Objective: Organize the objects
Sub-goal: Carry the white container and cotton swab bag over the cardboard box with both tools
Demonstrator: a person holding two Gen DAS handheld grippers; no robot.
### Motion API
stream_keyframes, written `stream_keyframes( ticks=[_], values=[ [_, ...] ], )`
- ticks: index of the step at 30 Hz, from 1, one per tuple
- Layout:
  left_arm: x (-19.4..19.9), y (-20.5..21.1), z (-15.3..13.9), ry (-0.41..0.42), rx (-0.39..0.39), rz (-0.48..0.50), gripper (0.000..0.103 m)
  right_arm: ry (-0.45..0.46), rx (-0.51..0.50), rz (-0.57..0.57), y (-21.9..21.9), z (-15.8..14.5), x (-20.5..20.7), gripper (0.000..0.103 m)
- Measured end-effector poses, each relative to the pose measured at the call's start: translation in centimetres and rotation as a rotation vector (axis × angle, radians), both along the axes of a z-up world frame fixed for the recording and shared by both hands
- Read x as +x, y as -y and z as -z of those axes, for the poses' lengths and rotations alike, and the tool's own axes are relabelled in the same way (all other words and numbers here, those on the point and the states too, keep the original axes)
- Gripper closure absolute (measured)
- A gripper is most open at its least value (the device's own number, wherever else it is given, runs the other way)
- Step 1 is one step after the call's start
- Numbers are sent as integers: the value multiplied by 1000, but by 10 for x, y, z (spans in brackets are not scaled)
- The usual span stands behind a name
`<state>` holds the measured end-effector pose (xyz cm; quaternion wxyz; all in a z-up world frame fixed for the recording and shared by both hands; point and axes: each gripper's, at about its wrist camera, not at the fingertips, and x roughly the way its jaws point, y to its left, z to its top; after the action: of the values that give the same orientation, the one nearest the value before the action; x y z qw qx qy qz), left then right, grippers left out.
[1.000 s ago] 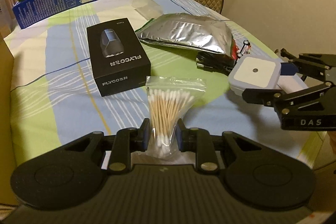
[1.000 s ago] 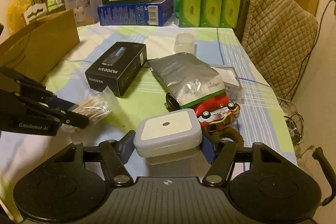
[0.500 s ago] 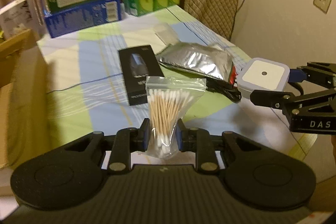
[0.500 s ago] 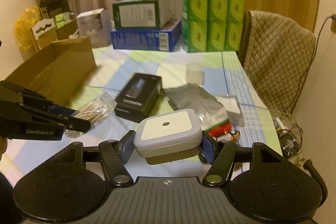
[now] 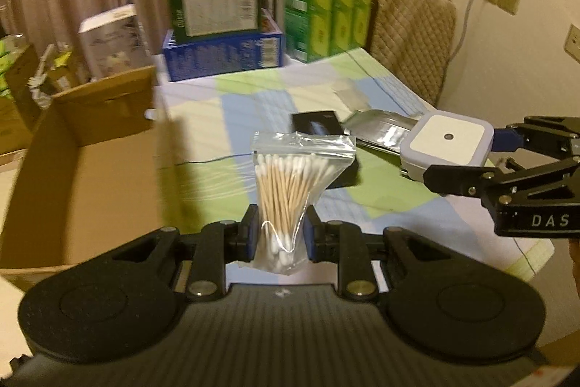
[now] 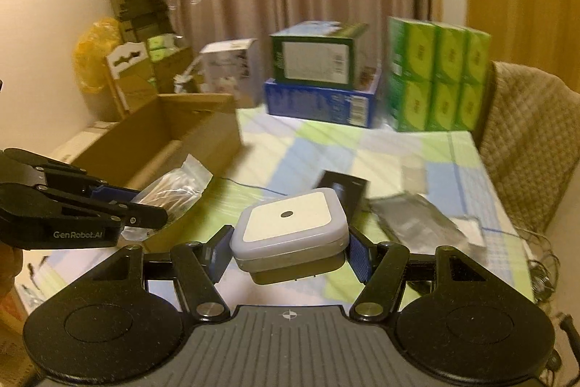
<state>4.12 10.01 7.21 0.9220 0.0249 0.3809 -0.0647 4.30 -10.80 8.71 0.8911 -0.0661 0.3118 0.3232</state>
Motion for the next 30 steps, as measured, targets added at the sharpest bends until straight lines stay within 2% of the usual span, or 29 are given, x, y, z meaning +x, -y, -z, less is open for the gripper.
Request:
stream_keyframes(
  ticks=[13, 18, 22, 30],
  values=[
    [-11, -121, -31, 19, 89, -177, 82, -25, 48, -188, -128, -15, 12, 41],
    [-5, -164, -23, -1, 109, -229, 82, -50, 53, -255, -181, -8, 18, 42],
    [3, -188, -9, -24, 111, -255, 82, -65, 20, -296, -217, 8, 24, 41],
    [17, -209, 12, -52, 102, -263, 82, -97, -11, -312, -244, 35, 37, 41]
  ],
)
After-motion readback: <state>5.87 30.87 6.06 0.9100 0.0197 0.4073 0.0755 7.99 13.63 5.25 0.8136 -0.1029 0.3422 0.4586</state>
